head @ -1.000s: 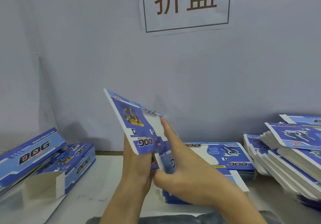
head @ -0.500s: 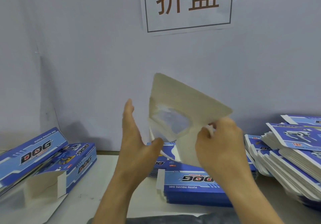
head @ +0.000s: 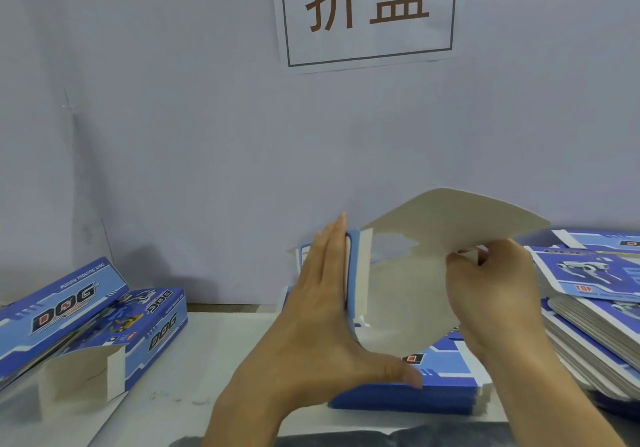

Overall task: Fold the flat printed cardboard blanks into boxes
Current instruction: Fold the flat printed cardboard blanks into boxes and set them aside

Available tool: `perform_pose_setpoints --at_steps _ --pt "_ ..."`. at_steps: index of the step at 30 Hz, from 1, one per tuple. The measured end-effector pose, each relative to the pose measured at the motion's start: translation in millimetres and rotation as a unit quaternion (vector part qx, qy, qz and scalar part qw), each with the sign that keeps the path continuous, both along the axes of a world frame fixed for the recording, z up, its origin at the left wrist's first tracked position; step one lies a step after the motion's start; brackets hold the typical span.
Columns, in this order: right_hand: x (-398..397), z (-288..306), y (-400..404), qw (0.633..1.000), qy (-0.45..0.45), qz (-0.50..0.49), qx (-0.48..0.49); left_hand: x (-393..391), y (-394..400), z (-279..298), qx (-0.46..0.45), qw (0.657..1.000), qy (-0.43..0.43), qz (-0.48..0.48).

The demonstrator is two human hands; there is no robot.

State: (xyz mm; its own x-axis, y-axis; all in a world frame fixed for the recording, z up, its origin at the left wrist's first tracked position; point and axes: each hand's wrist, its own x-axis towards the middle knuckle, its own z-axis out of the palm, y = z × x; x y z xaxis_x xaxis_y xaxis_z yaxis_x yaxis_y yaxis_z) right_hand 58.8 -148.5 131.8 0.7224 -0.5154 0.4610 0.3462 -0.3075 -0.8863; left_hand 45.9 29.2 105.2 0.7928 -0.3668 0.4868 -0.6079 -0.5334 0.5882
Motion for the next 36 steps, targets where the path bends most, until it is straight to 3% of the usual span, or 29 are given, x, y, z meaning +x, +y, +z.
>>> perform_pose_setpoints --at_steps 4,7,9,12,14,15,21,26,30,36 --pt "2 -3 -5 1.0 0.009 0.004 -0.002 7 2 1 0.079 0.993 -0.068 0.051" --pt "3 -3 -4 0.998 0.002 0.058 0.011 11 9 3 0.04 0.985 -0.144 0.081" --pt "0 0 -2 0.984 -0.021 0.164 0.062 13 16 5 0.001 0.981 -0.164 0.105" --pt "-6 2 -4 0.915 -0.097 0.369 0.129 12 21 7 -0.095 0.977 -0.14 0.129" --pt "-4 1 -7 0.849 -0.086 0.488 0.182 10 22 9 -0.227 0.963 -0.104 0.103" --pt "-1 -2 -8 0.835 -0.074 0.52 0.162 10 23 10 -0.277 0.952 -0.097 0.087" --pt "-1 -17 9 0.899 -0.043 0.432 -0.053 0 12 24 -0.375 0.924 -0.08 0.002" --pt "-3 -16 21 0.915 -0.047 0.4 -0.012 -2 0 24 -0.449 0.892 -0.037 -0.033" --pt "-1 -18 25 0.927 -0.018 0.371 0.043 -3 -3 23 -0.398 0.916 -0.034 -0.022" --pt "1 -21 11 0.894 0.012 0.446 0.05 4 2 22 -0.341 0.932 -0.098 0.08"
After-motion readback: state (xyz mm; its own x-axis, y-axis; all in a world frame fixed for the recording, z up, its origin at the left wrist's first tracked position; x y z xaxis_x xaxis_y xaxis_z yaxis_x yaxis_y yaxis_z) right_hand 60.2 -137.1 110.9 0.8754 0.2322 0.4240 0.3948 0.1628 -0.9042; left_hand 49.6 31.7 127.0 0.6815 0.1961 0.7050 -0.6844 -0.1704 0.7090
